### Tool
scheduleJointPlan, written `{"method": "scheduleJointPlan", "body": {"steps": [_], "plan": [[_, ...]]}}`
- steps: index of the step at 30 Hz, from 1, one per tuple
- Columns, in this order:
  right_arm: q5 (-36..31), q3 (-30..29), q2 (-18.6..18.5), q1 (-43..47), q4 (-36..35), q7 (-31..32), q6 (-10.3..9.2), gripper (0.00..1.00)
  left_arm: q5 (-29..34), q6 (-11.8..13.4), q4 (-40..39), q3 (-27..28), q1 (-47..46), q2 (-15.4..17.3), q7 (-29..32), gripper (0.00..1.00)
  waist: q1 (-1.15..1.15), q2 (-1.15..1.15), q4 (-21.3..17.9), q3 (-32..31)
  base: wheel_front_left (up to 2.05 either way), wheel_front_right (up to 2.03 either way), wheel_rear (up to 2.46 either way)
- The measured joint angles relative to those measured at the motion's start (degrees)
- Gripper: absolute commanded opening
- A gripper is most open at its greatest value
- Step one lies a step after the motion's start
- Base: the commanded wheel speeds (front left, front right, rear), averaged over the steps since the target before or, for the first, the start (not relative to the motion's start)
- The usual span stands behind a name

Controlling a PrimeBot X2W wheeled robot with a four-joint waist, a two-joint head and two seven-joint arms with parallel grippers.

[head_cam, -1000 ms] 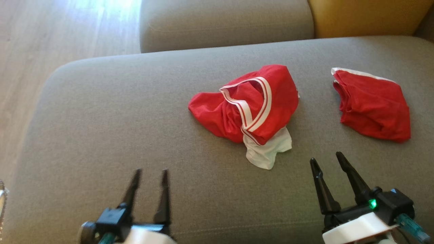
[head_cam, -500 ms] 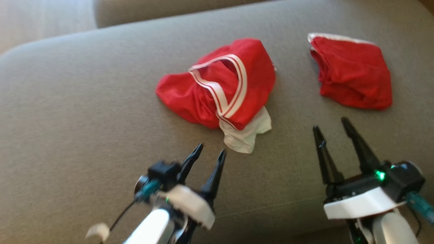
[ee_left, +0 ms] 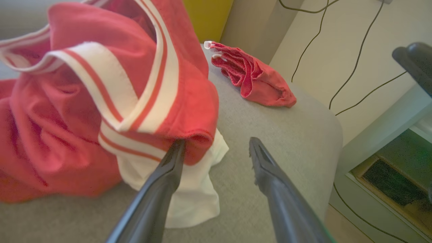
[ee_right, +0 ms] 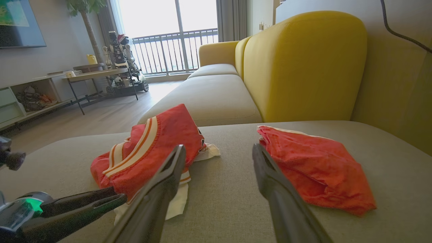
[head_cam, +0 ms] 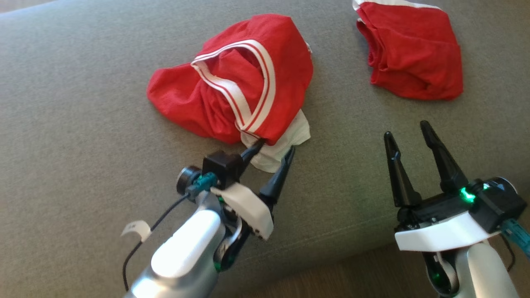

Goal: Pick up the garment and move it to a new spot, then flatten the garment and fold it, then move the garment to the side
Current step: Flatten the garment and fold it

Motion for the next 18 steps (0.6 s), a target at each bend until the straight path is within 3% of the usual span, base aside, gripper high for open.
{"method": "scheduleJointPlan", "body": {"steps": [4,5,6,7,18], "plan": [[0.2,0.7,0.0,-0.1,0.0,0.0,0.0,1.0,2.1,2.2,0.0,0.5,-2.2,0.0,0.0,1.0,0.0,0.0,-1.0,0.5,0.0,0.0,0.0],[0.5,0.9,0.0,-0.1,0.0,0.0,0.0,1.0,2.6,2.6,0.0,0.6,-2.5,0.0,0.0,0.84,0.0,0.0,-1.2,0.6,0.0,0.0,0.0],[0.7,1.0,0.0,-0.1,0.0,0.0,0.0,1.0,3.3,2.8,0.0,0.6,-2.7,0.0,0.0,0.34,0.0,0.0,-1.3,0.7,0.0,0.0,0.0],[1.0,1.2,0.0,-0.1,0.0,0.0,0.01,1.0,3.6,2.8,0.0,0.6,-2.8,0.0,0.0,0.0,0.0,0.0,-1.5,0.8,0.0,0.0,0.0],[3.1,2.4,0.0,-0.2,0.0,0.0,0.0,1.0,2.7,-1.1,-2.8,3.7,-6.0,0.0,0.0,0.0,-0.01,0.0,-3.2,-1.1,0.0,0.0,0.0]]}}
